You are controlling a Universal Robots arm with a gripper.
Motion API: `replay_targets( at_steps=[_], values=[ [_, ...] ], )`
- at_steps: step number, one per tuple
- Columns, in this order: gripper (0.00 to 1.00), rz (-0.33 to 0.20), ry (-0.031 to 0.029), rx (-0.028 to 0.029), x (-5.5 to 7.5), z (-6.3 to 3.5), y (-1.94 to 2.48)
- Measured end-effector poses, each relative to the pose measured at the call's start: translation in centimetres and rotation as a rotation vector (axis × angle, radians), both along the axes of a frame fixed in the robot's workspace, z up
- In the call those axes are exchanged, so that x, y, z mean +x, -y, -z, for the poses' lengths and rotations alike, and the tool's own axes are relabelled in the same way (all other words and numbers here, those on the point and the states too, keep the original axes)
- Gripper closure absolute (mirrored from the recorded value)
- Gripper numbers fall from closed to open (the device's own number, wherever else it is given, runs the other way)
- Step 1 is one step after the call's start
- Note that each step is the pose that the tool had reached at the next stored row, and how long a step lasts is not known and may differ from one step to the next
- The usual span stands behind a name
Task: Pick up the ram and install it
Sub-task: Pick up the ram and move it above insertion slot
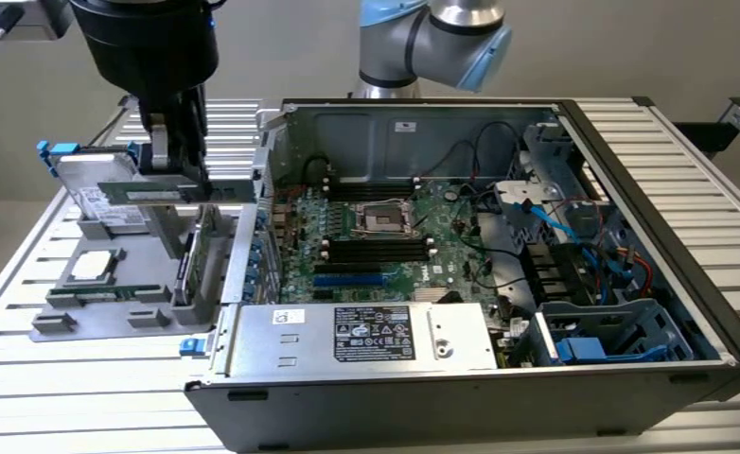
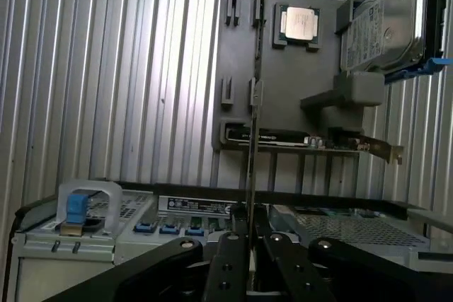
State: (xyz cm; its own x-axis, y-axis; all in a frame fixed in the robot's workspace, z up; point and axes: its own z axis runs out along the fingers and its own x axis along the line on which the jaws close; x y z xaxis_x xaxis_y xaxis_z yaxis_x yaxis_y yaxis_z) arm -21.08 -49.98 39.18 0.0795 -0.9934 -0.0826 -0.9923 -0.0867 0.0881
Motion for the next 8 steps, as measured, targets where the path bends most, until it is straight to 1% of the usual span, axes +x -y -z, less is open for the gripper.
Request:
replay_targets(
  at_steps=[3,8],
  values=[
    [0.86,-0.002,-0.0001,0.0016,1.3,-0.17,0.0],
    [0.86,-0.005,-0.0006,0.0024,3.6,-0.22,0.0]
  ],
)
